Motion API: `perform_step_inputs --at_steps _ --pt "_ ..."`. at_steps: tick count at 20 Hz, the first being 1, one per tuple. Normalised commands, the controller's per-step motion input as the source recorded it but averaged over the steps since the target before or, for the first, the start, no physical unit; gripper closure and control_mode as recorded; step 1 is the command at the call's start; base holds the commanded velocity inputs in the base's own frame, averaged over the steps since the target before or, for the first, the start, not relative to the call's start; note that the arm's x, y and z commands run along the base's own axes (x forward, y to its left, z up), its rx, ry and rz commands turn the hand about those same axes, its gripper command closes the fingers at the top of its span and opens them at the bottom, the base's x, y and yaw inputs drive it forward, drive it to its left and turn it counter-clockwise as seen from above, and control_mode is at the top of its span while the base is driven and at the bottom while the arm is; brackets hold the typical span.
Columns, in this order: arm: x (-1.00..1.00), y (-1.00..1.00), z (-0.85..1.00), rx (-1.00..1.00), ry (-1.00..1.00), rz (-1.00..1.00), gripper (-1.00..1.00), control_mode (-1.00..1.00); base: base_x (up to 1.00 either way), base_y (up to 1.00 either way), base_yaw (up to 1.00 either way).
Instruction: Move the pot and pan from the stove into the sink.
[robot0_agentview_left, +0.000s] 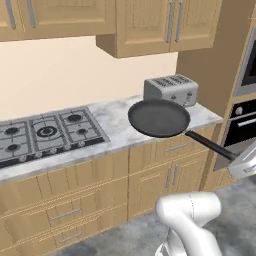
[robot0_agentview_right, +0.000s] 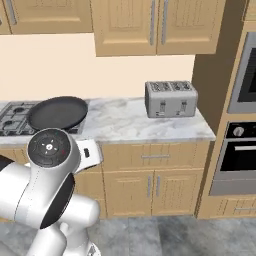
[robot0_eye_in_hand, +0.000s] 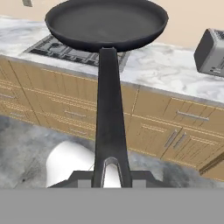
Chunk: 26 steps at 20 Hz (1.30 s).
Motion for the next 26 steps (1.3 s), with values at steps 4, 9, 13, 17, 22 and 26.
perform_step_inputs --at_steps 4,9,13,17,22,26 --pt "0.00 0.00 0.00 0.00 0.00 0.00 1.00 1.00 0.06 -0.17 -0.44" --pt "0.00 0.00 0.00 0.00 0.00 0.00 1.00 1.00 0.07 -0.18 -0.45" --pt "0.00 0.00 0.00 0.00 0.00 0.00 1.00 1.00 0.08 -0.18 -0.46" --pt "0.00 0.00 0.00 0.00 0.00 0.00 1.00 1.00 0.07 -0.22 -0.46" --pt "0.00 0.00 0.00 0.00 0.00 0.00 1.00 1.00 0.06 -0.25 -0.45" --pt "0.00 0.00 0.00 0.00 0.00 0.00 1.00 1.00 0.04 -0.29 -0.43"
